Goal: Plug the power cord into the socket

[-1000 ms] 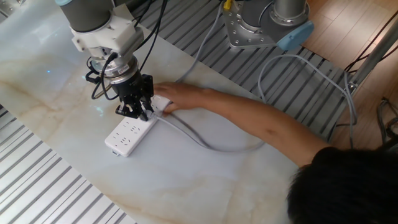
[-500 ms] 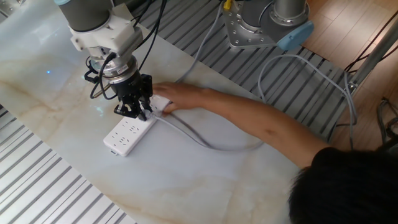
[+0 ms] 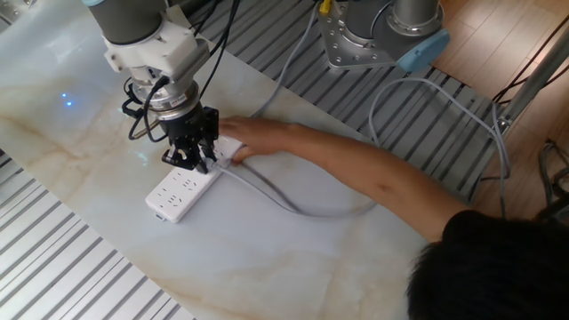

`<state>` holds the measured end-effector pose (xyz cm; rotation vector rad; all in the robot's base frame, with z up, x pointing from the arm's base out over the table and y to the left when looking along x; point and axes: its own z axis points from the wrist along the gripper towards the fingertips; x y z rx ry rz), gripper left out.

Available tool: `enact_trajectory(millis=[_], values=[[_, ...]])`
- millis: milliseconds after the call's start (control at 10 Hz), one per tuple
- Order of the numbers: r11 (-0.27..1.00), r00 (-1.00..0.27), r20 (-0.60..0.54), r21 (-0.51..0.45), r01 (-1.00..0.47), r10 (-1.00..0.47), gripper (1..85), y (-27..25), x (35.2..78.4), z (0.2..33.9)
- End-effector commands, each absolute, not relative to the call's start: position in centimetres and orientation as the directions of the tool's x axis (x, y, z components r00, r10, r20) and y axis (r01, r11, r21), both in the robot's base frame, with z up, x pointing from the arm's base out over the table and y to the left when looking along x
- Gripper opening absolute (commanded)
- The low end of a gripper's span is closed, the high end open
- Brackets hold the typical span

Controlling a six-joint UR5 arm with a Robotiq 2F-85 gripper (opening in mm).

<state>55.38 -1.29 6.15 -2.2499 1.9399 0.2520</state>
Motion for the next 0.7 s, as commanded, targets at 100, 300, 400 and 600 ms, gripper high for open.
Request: enact_trajectory(millis=[100, 300, 400, 600], values=[[-0.139, 0.14, -0.245, -0.022, -0.99, -0.959, 1.0, -0.92, 55.85, 6.39], [-0.145, 0.146, -0.248, -0.024, -0.989, -0.958, 1.0, -1.23, 55.93, 6.31], [-0.142, 0.143, -0.245, -0.023, -0.99, -0.959, 1.0, -1.32, 55.92, 6.27], [-0.137, 0.138, -0.242, -0.021, -0.99, -0.96, 1.0, -1.51, 55.86, 6.17]])
